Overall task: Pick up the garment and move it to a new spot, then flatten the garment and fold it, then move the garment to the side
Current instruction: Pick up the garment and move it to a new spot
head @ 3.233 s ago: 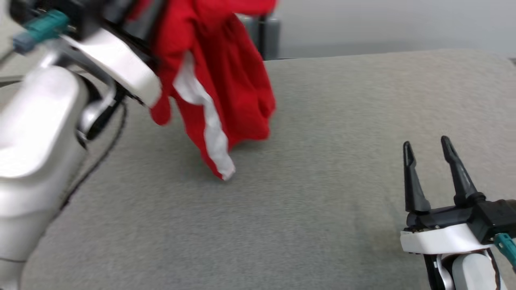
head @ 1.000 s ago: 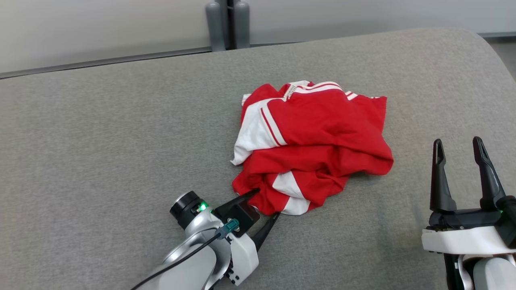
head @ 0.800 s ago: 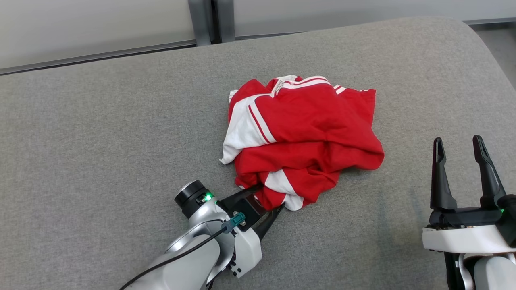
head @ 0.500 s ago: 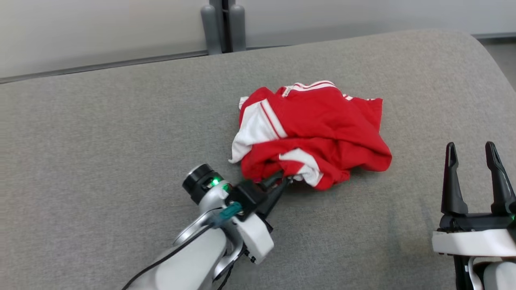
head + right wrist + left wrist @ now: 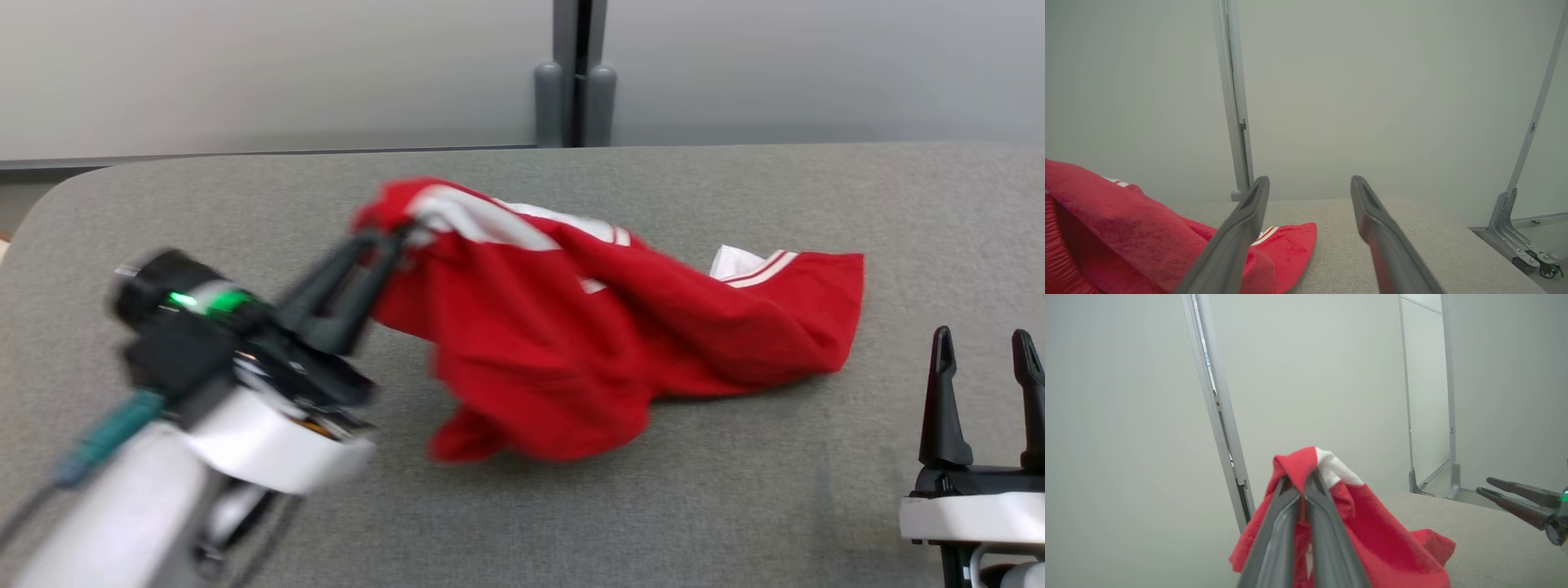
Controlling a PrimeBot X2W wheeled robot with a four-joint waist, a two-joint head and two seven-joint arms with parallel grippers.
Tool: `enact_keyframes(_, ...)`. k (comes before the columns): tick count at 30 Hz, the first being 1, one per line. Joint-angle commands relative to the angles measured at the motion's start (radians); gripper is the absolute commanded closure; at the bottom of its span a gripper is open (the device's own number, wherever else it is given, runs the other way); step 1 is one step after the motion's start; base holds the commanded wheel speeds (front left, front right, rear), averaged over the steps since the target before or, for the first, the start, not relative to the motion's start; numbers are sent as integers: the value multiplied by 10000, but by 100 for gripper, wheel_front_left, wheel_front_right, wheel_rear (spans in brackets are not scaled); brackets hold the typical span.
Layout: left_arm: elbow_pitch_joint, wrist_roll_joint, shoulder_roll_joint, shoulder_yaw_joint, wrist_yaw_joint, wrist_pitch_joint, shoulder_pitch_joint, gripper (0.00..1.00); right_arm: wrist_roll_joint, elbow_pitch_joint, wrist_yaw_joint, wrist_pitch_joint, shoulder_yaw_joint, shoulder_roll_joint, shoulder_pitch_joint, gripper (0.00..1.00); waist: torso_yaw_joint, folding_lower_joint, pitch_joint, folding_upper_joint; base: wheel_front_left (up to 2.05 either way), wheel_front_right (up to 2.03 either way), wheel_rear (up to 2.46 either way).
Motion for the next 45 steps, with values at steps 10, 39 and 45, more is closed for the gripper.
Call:
enact_keyframes(10, -411, -1471, 2596, 3881, 516, 374, -780, 100, -4, -41, -12, -6, -82, -26, 75, 0, 780, 0, 440, -1, 0, 0, 0)
enact_keyframes(39, 9170, -2227, 1411, 4545, 10, -772, -2143, 100, -1021, -724, -12, -6, -69, -23, -561, 0, 1742, 0, 2042, -1, 0, 0, 0)
enact_keyframes(45, 11197, -2836, 759, 4686, -197, -629, -2044, 81, -1064, -757, -12, -6, -176, -22, -440, 0, 1742, 0, 1915, -1, 0, 0, 0)
